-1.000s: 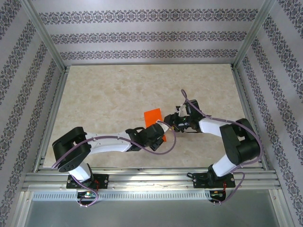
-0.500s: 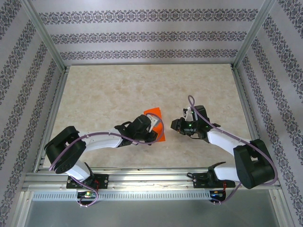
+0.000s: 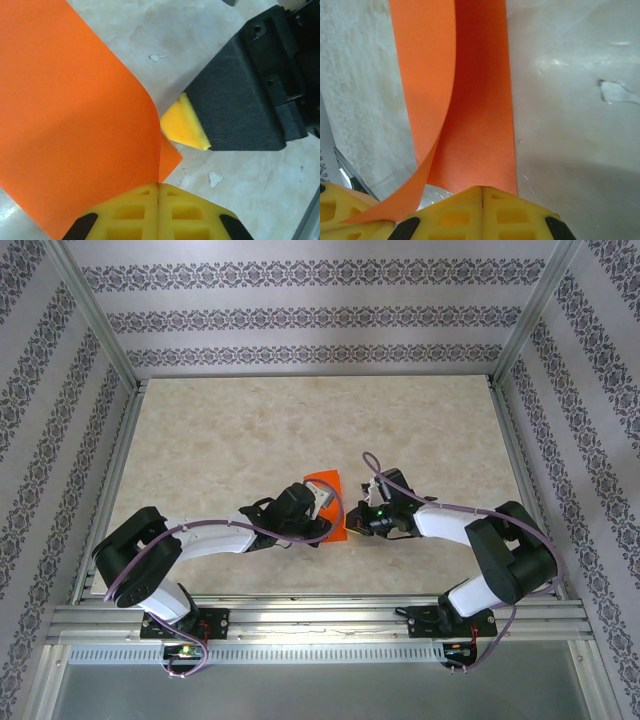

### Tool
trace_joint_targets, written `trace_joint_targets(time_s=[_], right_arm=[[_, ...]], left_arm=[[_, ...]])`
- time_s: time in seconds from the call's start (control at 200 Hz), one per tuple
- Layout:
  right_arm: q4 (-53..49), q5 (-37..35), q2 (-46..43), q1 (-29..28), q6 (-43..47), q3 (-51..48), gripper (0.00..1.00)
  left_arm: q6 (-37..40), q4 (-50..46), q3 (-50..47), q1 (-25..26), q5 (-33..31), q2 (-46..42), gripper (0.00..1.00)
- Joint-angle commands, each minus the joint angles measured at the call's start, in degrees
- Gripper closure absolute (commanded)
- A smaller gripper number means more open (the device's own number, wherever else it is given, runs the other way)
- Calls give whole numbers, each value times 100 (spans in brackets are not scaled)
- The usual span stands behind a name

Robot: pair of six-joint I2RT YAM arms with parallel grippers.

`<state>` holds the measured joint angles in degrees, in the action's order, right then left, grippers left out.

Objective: Fold a paper plane with a square sheet of paper (pick it up from the middle)
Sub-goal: Fold the triangle a second time at the center of the table.

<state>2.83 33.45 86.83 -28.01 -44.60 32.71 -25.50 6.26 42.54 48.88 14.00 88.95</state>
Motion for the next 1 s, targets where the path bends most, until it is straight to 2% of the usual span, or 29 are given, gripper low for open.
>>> trace_joint_targets(time_s=[0.0,0.215,0.39,0.789,0.994], right_arm=[[16,55,136,-89,70,191,100],[239,256,33,-143,-91,227,100],[385,405,43,-135,-166,237,100],[517,530,183,-130,-229,245,100],[517,538,218,-135,-228,254,100]], left_arm=[[-131,279,-6,-89,133,-35,100],[-117,288,18,-107,182,13,100],[-129,279,94,-124,252,120,89],[-192,434,165,-235,302,290,81],[-189,525,190,-291,321,324,81]])
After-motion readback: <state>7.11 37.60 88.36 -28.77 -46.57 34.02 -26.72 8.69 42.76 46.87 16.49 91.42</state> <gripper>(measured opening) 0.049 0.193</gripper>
